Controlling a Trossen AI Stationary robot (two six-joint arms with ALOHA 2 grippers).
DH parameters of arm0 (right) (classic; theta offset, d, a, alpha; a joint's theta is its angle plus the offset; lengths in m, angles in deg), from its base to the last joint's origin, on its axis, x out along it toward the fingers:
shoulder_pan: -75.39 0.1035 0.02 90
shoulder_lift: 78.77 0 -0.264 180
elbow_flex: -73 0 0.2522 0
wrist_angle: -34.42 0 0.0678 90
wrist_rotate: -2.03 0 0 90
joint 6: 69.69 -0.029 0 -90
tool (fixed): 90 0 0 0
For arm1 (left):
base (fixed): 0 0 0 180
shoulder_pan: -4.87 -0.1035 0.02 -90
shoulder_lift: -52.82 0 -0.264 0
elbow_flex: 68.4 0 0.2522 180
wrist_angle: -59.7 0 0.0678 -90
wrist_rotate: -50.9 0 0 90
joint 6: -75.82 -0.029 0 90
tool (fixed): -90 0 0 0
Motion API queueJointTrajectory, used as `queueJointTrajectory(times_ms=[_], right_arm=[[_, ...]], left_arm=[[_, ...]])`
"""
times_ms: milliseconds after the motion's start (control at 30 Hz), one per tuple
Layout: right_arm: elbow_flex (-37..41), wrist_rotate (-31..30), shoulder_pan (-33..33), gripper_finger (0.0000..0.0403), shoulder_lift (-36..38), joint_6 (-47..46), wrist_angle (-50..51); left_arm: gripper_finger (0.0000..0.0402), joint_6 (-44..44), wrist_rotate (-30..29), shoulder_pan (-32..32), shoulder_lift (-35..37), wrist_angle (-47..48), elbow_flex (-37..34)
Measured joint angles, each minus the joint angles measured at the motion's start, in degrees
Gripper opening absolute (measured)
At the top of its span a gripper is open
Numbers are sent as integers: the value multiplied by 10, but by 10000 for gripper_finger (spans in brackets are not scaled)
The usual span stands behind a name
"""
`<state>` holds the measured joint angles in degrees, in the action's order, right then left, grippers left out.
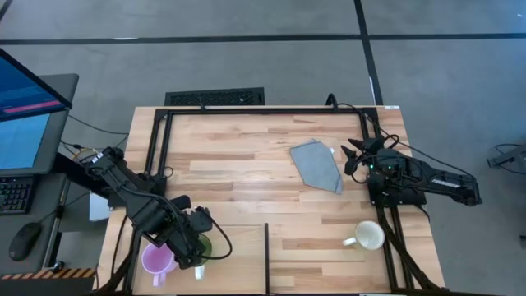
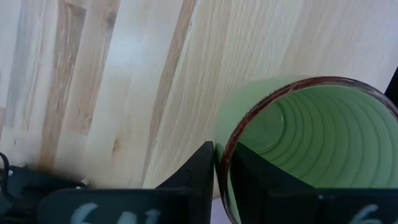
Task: Stack small to large cups/mugs on shelf
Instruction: Put the green mug on the shelf
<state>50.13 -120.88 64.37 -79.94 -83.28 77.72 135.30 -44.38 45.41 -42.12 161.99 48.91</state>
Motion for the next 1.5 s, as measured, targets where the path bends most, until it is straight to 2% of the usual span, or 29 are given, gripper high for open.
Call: queueJointTrajectory(times_ms=[1133, 1267, 1500], right_arm=[[0, 0, 0, 216, 0, 0, 0], [0, 0, 0, 216, 0, 0, 0], [0, 0, 0, 216, 0, 0, 0]], left_arm=[[43, 48, 0, 0, 0, -1, 0], [61, 49, 1, 0, 0, -3, 0], [118, 36, 1, 0, 0, -13, 1]])
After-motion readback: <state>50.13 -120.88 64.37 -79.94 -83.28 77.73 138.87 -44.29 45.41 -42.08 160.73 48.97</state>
